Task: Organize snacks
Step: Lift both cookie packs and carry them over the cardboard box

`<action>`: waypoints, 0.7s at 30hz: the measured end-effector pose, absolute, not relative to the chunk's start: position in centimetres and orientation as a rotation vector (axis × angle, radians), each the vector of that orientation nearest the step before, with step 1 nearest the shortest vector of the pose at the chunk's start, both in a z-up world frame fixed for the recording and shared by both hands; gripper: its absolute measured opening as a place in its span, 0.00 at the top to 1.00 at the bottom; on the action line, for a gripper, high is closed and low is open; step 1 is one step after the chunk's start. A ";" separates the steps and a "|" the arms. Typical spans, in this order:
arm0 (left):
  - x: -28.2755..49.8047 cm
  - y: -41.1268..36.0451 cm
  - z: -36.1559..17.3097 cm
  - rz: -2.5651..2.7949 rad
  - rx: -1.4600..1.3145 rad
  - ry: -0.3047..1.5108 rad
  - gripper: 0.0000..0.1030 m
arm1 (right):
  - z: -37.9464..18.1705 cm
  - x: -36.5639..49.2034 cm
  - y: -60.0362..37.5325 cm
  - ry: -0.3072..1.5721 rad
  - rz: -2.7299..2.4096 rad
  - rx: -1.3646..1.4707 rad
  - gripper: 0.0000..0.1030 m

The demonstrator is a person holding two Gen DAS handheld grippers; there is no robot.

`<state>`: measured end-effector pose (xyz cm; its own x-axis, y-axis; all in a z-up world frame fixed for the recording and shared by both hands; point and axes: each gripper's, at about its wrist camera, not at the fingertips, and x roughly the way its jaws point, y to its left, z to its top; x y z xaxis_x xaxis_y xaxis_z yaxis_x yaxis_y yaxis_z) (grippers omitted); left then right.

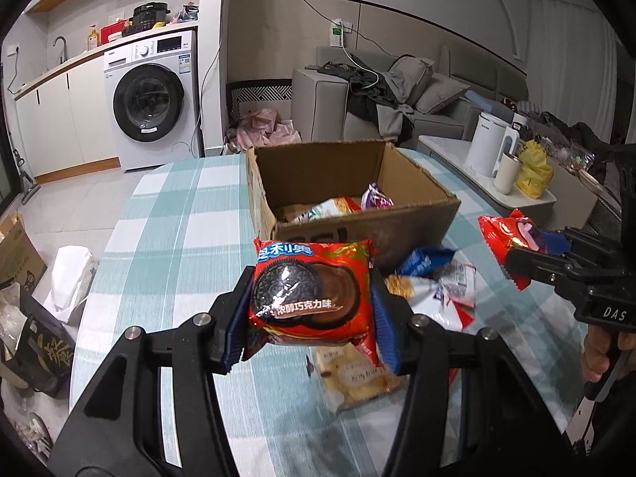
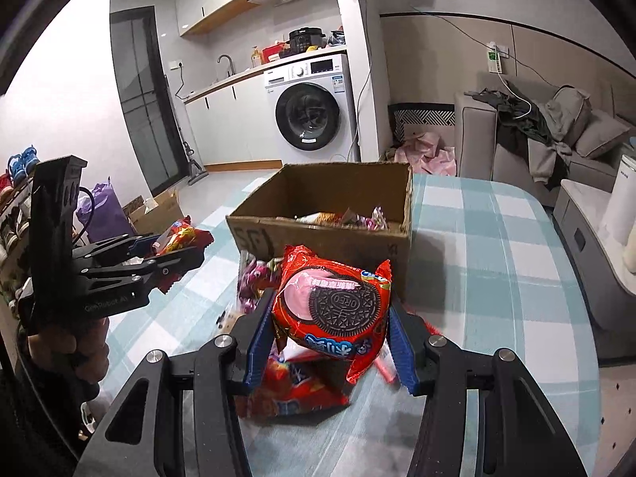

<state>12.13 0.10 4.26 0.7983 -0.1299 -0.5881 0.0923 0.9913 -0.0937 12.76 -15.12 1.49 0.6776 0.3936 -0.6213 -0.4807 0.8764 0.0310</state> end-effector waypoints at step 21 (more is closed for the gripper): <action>19.1 -1.2 5.5 -0.104 -0.016 0.625 0.51 | 3.0 19.4 -14.6 0.654 0.486 -0.097 0.49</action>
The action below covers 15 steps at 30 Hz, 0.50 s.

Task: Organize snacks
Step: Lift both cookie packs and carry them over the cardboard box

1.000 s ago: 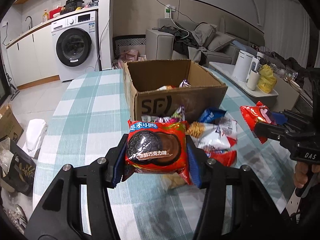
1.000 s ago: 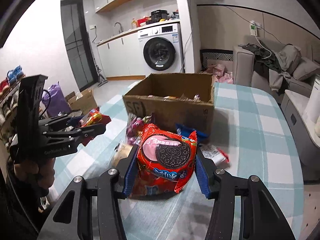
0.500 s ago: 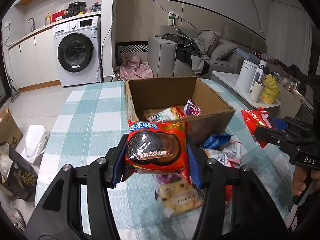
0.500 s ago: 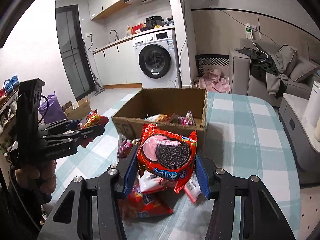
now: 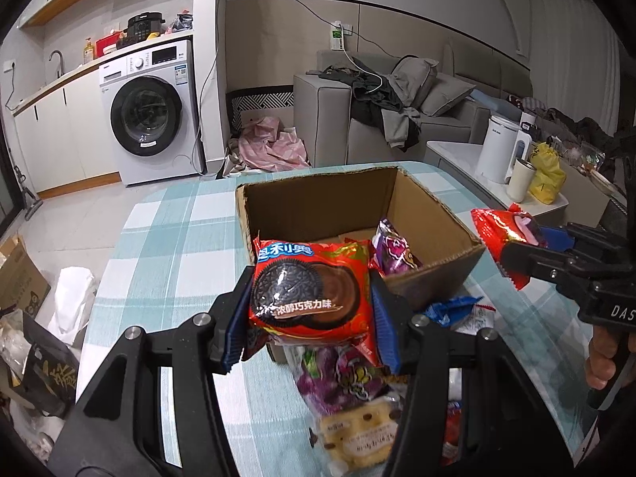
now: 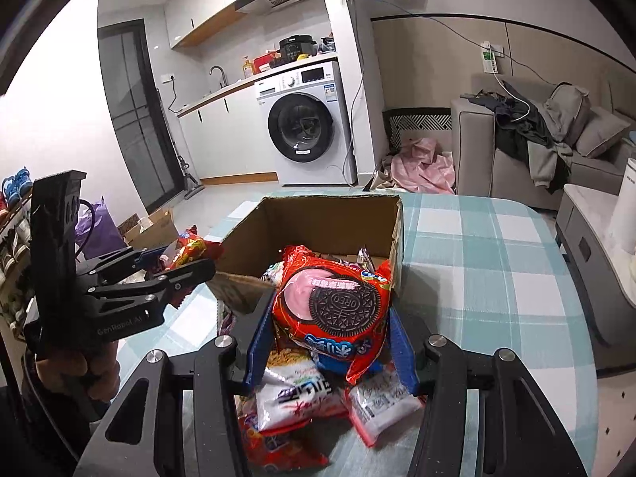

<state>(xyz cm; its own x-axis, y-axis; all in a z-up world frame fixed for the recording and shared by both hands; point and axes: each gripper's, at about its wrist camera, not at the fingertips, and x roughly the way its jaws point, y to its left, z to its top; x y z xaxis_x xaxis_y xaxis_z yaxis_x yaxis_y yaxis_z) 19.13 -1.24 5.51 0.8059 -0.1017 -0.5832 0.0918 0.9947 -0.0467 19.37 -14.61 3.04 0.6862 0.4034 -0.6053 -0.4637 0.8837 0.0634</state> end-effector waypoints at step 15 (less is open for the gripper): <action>24.7 -1.0 5.1 -0.100 -0.027 0.647 0.51 | 2.5 23.6 -13.3 0.675 0.489 -0.073 0.49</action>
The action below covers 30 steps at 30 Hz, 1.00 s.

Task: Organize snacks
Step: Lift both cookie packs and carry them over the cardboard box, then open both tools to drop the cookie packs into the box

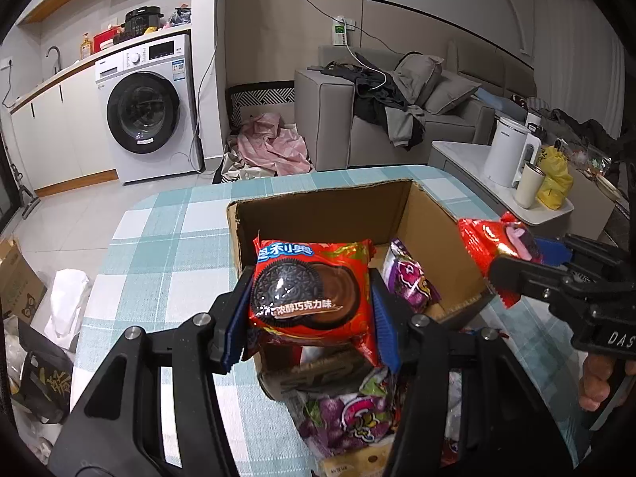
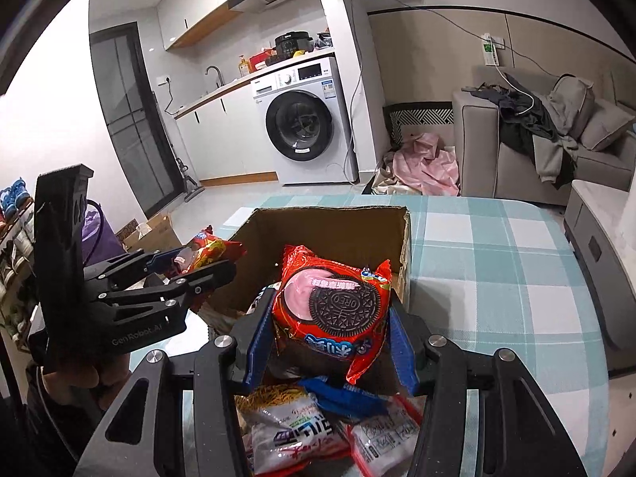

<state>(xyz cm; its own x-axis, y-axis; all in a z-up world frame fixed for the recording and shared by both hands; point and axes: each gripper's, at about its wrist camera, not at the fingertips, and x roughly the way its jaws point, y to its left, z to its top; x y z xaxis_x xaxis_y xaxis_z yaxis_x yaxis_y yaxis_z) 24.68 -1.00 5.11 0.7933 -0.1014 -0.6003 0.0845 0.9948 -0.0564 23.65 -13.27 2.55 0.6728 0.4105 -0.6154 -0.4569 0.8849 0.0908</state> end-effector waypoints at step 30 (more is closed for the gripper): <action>30.4 -1.1 2.5 -0.034 -0.007 0.693 0.51 | 0.6 28.2 -12.4 0.710 0.462 -0.057 0.47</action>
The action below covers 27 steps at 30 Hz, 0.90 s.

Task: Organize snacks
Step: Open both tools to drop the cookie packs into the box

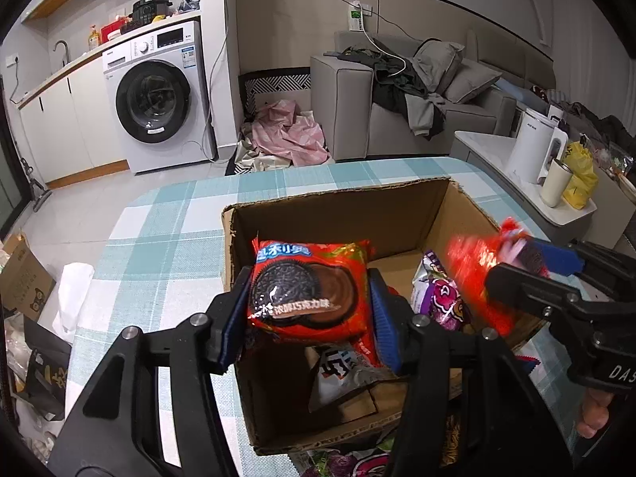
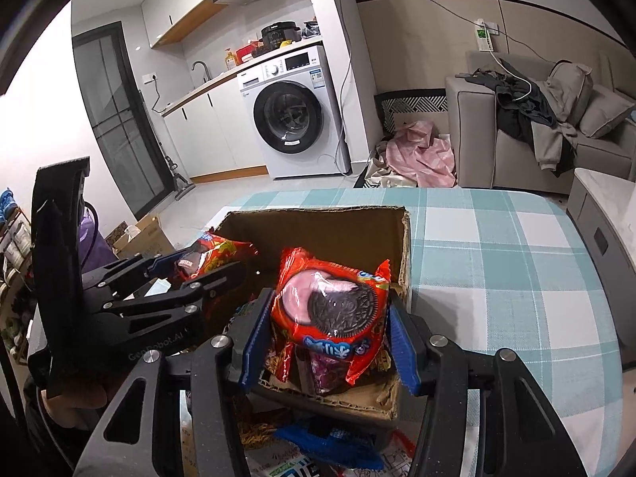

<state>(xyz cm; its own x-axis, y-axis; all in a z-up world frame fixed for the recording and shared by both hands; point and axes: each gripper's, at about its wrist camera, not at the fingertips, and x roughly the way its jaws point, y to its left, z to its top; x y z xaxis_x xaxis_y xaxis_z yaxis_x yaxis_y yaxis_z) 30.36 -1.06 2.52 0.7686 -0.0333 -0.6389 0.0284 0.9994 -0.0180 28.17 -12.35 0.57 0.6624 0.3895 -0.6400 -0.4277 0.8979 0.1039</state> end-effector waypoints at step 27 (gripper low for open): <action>23.8 -1.2 6.0 -0.039 0.010 0.606 0.01 | 2.7 23.7 -14.8 0.633 0.433 -0.075 0.00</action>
<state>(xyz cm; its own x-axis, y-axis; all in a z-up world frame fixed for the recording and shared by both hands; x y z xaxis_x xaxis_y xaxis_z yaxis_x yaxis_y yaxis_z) 23.84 -1.15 5.99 0.8214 -0.0337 -0.5694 0.0395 0.9992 -0.0021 23.69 -14.81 2.70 0.7203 0.3684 -0.5878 -0.4138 0.9082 0.0621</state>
